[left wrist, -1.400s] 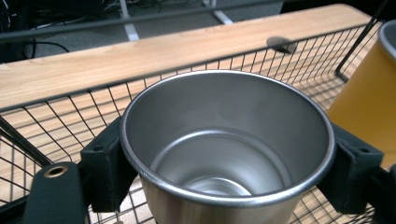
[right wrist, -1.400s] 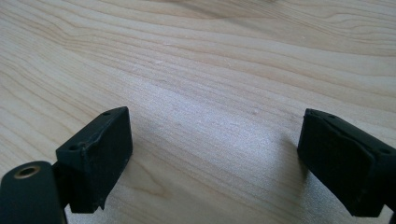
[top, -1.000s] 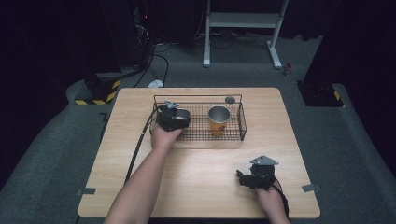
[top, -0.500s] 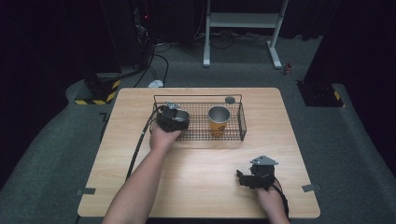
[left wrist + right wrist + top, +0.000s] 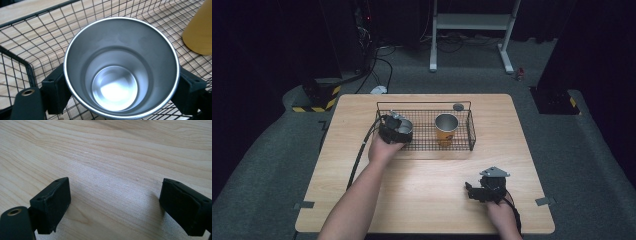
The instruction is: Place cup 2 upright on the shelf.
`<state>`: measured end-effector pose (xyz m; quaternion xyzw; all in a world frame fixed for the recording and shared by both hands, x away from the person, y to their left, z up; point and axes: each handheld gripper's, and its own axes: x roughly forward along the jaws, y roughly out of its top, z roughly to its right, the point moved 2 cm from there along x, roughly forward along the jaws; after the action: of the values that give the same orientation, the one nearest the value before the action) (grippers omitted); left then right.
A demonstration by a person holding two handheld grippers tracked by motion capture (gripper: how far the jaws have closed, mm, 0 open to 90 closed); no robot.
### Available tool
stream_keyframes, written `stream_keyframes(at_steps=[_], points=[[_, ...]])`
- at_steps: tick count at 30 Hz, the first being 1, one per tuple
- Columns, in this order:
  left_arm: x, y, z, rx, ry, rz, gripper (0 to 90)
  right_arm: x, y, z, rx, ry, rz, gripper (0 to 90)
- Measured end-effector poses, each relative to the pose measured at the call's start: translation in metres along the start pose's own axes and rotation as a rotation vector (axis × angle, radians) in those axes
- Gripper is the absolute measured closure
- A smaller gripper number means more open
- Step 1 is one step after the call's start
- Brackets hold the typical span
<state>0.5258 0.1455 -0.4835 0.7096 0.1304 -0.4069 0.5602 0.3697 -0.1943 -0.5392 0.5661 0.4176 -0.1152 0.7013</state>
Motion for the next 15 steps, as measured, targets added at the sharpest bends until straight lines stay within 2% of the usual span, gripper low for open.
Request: stream_keyframes(at_steps=[4, 8, 14, 15], points=[[-0.001, 0.001, 0.000, 0.014, 0.002, -0.015, 17.1, 0.000, 0.000, 0.000, 0.000, 0.000, 0.000, 10.0], [0.000, 0.003, -0.002, -0.030, -0.015, 0.003, 17.2, 0.000, 0.000, 0.000, 0.000, 0.000, 0.000, 10.0], [0.001, 0.011, -0.002, -0.036, -0.014, 0.030, 18.8, 0.000, 0.000, 0.000, 0.000, 0.000, 0.000, 10.0], [0.002, 0.013, -0.001, -0.048, -0.017, 0.038, 18.8, 0.000, 0.000, 0.000, 0.000, 0.000, 0.000, 10.0]])
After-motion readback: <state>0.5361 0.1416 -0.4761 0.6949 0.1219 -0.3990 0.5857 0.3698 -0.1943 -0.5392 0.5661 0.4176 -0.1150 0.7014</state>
